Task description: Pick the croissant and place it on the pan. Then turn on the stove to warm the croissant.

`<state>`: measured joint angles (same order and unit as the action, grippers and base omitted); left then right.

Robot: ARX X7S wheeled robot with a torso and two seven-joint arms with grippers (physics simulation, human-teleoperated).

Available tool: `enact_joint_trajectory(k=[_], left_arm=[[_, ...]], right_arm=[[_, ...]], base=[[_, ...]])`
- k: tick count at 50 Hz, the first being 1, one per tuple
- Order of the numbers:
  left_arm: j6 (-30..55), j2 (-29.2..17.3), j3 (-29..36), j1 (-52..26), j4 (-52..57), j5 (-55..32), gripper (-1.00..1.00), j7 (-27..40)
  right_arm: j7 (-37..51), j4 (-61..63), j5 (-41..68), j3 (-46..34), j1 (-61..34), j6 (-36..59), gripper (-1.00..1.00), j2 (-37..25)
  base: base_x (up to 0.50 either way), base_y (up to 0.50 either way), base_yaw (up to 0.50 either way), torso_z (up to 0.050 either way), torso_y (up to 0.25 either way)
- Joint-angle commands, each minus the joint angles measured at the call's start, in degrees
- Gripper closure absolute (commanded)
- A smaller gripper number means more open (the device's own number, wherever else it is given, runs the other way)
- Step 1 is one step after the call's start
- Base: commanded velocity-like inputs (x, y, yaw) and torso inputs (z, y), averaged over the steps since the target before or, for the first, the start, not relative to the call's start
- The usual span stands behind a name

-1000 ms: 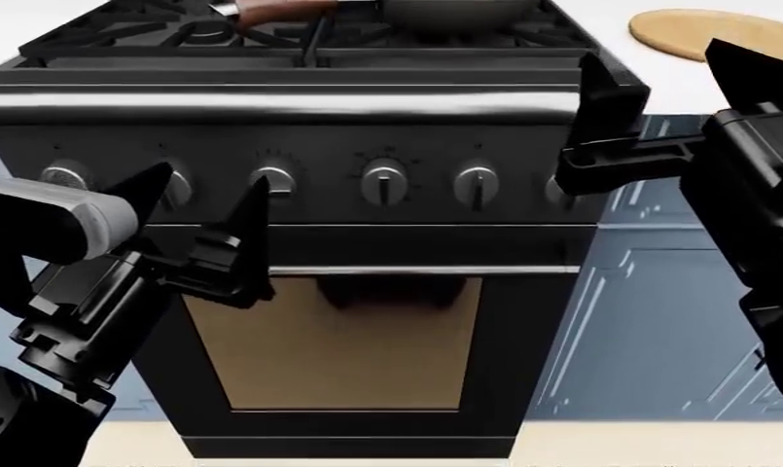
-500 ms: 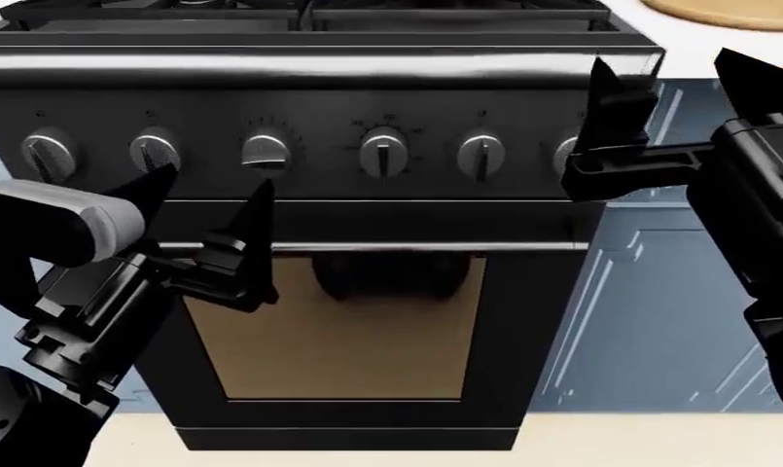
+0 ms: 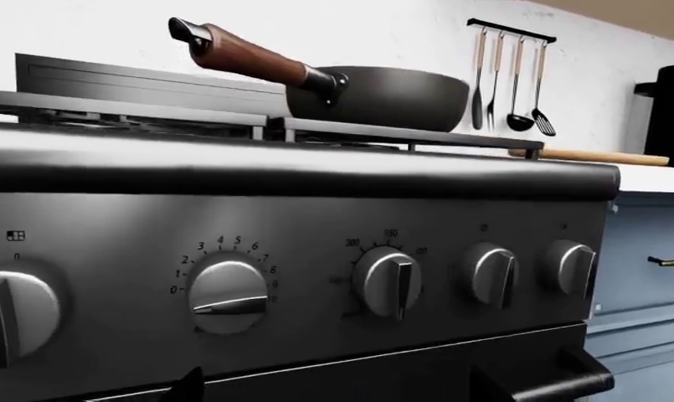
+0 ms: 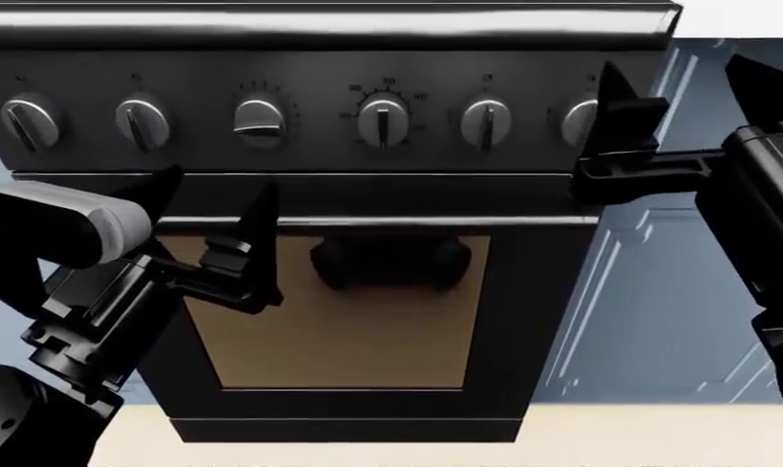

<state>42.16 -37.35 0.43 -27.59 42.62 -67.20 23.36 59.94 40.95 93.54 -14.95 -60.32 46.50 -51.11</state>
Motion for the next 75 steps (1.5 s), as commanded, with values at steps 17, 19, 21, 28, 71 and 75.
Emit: enact_joint_trajectory(k=[17, 19, 21, 28, 71, 75], left_arm=[[-0.3, 0.4, 1.3, -0.9, -0.9, 0.3, -1.0, -0.9], [-0.3, 0.3, 1.3, -0.9, -0.9, 0.2, -1.0, -0.8], [-0.3, 0.3, 1.4, -0.9, -0.9, 0.3, -1.0, -0.8], [-0.9, 1.0, 1.4, -1.0, -1.6, 0.5, -1.0, -0.6], [-5.1, 2.9, 1.3, 1.6, -1.9, 4.8, -1.0, -1.8], [-5.3, 2.9, 1.2, 1.9, -2.0, 4.8, -1.0, -1.7]], right_arm=[[1.5, 0.5, 0.9, 0.3, 0.0, -0.2, -1.0, -1.1], [1.5, 0.5, 0.9, 0.4, 0.0, -0.3, -1.0, -1.2], [1.5, 0.5, 0.9, 0.4, 0.0, -0.3, -1.0, -1.2], [1.2, 0.3, 0.2, 1.1, 0.9, -0.9, -1.0, -1.7], [4.7, -6.8, 7.9, -1.8, -1.8, 0.8, -1.0, -1.3], [5.6, -7.6, 11.0, -2.5, -3.5, 1.7, -1.0, -1.7]], base=[[0.0, 0.0, 0.0, -0.05, 0.0], [0.0, 0.0, 0.0, -0.05, 0.0], [0.0, 0.0, 0.0, -0.05, 0.0], [0.0, 0.0, 0.0, -0.043, 0.0], [0.0, 0.0, 0.0, 0.0, 0.0], [0.0, 0.0, 0.0, 0.0, 0.0]])
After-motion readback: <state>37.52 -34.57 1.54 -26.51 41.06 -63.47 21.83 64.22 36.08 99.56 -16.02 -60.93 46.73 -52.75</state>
